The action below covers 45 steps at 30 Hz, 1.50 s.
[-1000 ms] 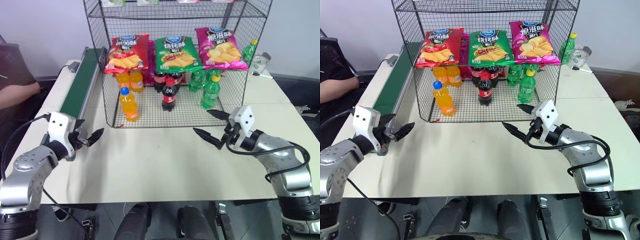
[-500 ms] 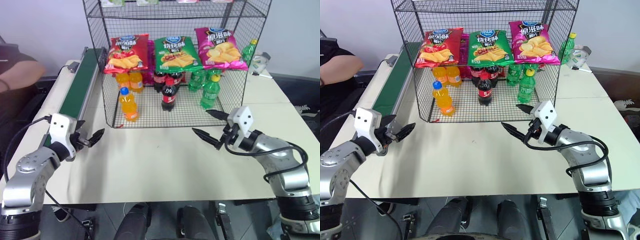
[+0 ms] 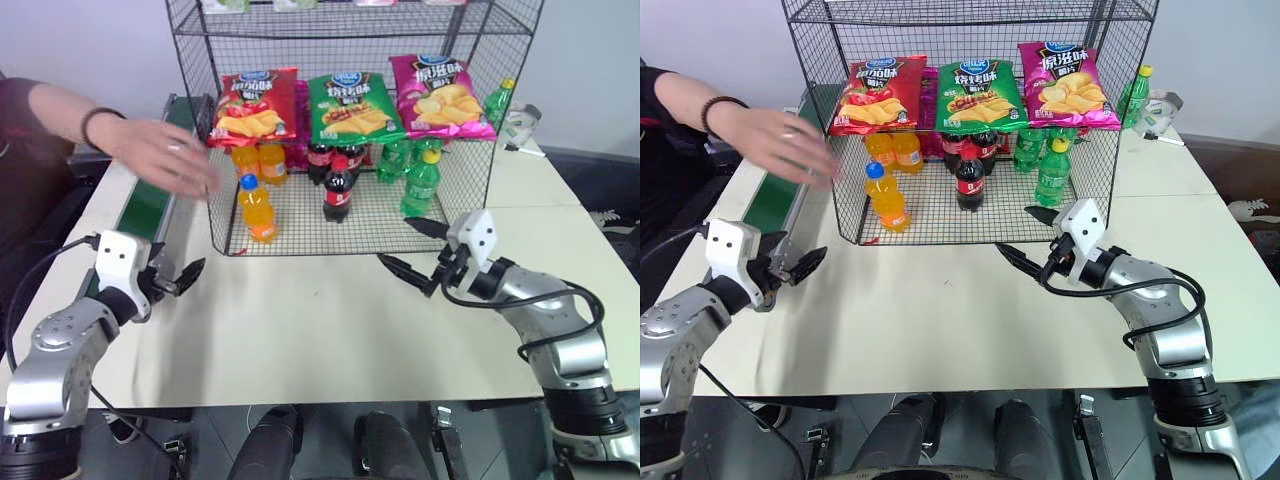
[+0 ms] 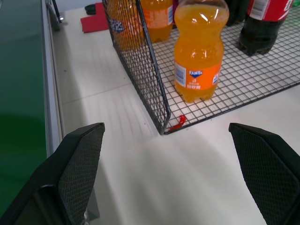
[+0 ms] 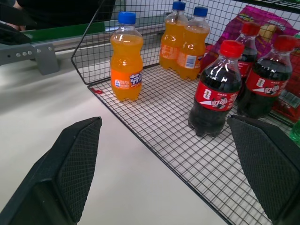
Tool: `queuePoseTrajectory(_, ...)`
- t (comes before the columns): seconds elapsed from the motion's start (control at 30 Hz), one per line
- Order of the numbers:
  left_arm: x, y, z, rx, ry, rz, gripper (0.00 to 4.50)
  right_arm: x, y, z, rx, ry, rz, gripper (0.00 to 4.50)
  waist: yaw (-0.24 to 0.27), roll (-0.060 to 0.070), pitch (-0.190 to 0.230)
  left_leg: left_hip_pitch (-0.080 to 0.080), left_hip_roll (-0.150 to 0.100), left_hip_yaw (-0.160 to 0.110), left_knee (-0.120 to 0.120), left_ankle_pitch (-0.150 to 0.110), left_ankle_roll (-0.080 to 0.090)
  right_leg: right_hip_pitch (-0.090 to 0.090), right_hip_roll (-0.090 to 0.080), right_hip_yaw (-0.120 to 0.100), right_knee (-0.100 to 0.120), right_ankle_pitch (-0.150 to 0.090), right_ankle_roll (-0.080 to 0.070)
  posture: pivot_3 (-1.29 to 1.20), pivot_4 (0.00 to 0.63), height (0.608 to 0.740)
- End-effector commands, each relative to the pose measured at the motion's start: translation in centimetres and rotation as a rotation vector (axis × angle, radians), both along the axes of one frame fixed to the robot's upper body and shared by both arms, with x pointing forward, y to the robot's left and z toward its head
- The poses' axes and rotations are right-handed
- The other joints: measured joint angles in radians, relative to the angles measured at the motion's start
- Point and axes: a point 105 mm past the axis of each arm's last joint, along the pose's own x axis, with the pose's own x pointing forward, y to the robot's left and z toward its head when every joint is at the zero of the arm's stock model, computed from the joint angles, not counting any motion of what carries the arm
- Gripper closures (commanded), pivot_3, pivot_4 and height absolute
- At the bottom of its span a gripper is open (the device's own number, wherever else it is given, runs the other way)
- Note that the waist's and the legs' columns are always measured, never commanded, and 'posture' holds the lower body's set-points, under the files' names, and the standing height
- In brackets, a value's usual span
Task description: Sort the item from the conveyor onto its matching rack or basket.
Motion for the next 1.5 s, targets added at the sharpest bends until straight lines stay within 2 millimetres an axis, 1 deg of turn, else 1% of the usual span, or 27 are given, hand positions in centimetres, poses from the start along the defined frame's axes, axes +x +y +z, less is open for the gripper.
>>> queuePoseTrajectory(0.03, 0.0, 0.7, 1.1, 0.014, -0.053, 0.023, 0.05, 0.0, 0.3, 1.3, 0.006, -0.055, 0.008, 0.00, 0.000, 0.000, 0.000, 0.000, 0.000, 0.000, 0.000, 0.000, 0.000, 0.000, 0.000, 0.000, 0.000, 0.000, 0.000, 0.00, 0.150, 0.740)
queuePoseTrajectory(0.7, 0.3, 0.8, 0.8, -0.001, -0.063, 0.040, 0.05, 0.3, 0.2, 1.4, 0.011, -0.067, -0.004, 0.00, 0.000, 0.000, 0.000, 0.000, 0.000, 0.000, 0.000, 0.000, 0.000, 0.000, 0.000, 0.000, 0.000, 0.000, 0.000, 0.00, 0.150, 0.740)
queuePoseTrajectory(0.93, 0.2, 1.4, 1.1, -0.003, -0.077, 0.070, 0.05, 0.5, 0.5, 1.3, 0.016, -0.068, 0.010, 0.00, 0.000, 0.000, 0.000, 0.000, 0.000, 0.000, 0.000, 0.000, 0.000, -0.001, 0.000, 0.000, 0.000, 0.000, 0.000, 0.00, 0.150, 0.740)
queuePoseTrajectory(1.07, 0.0, 2.3, 1.1, -0.003, -0.100, 0.130, 0.05, 0.9, 0.7, 1.5, 0.015, -0.074, 0.019, 0.00, -0.002, 0.000, 0.000, 0.000, 0.000, 0.000, -0.001, 0.000, 0.000, -0.001, 0.000, 0.000, 0.000, 0.000, 0.000, 0.00, 0.150, 0.740)
queuePoseTrajectory(1.2, 0.2, 3.2, 1.2, -0.003, -0.126, 0.194, 0.05, 1.1, 1.0, 1.6, 0.016, -0.084, 0.017, 0.00, 0.000, 0.000, 0.000, 0.000, 0.000, 0.000, -0.001, 0.000, 0.000, -0.001, 0.000, 0.000, 0.000, 0.000, 0.000, 0.00, 0.150, 0.740)
queuePoseTrajectory(1.5, 0.5, 4.2, 1.2, -0.038, -0.150, 0.269, 0.05, 1.3, 1.6, 1.5, 0.039, -0.112, -0.013, 0.00, 0.000, 0.000, 0.000, 0.000, 0.000, 0.000, 0.000, 0.000, 0.000, -0.002, 0.000, 0.000, 0.000, 0.000, 0.000, 0.00, 0.150, 0.740)
